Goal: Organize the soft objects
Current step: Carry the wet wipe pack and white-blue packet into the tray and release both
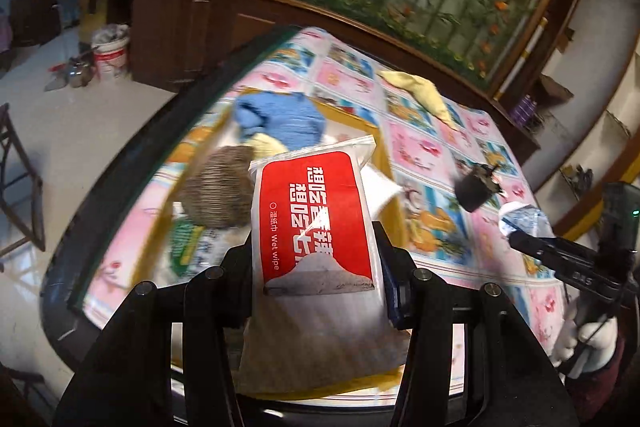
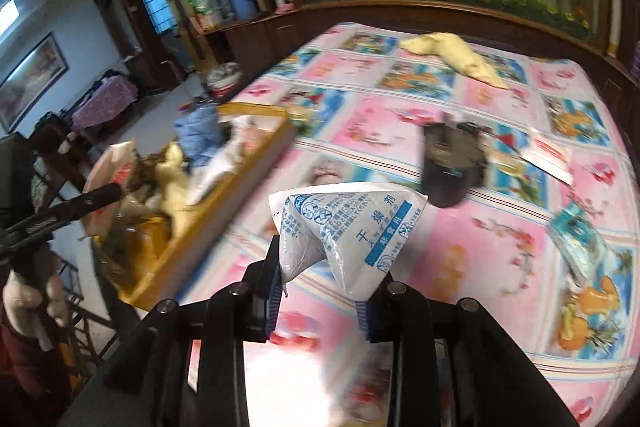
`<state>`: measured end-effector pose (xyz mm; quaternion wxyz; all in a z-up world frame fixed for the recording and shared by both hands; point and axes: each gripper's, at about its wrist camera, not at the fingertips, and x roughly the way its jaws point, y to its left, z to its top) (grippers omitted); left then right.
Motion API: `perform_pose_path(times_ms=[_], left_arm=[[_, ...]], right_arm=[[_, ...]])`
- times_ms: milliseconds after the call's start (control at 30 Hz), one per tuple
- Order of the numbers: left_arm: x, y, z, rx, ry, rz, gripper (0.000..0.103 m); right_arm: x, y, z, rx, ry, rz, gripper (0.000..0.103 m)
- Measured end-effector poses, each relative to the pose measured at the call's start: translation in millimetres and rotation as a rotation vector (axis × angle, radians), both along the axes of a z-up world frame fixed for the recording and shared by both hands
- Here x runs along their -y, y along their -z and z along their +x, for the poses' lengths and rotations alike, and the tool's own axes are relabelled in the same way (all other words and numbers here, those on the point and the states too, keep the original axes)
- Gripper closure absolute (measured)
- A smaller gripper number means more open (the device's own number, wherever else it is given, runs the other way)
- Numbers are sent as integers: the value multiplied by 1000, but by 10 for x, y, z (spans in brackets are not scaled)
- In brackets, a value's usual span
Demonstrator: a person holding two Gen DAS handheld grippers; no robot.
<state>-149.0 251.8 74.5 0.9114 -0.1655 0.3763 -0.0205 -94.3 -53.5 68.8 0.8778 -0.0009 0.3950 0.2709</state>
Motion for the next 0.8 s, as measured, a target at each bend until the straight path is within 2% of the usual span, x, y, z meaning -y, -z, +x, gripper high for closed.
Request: perform_pose_path(times_ms=[100,200,267,333,467,567,667,800], left_arm=[[-76,74,-17,-21,-37,50,54],[-47,243,15,-84,-45,156,53],[12,367,48,-117,-32,228,50],[28,439,64,-121,-34,275,42],[-116,412,64,-106,-45,200,42],[-203,388,49,-91,-67,189,40],[-254,338,22,-68,-74,171,39],[-290,263,-20,-25,-84,147,39]], right_arm=[[-339,-72,-20,2,-76,8,73],[-709,-101,-13,-10,-153,7,73],[-930,-85,-1,-19,-192,-6,73],[-1179,-28,28,-48,-237,-19,73],[-1558,149,248,-124,-273,-53,73],[-1729,349,522,-199,-252,-87,73],[-1769,466,716,-241,-231,-86,68],[-1733,423,700,-241,-212,-60,60]])
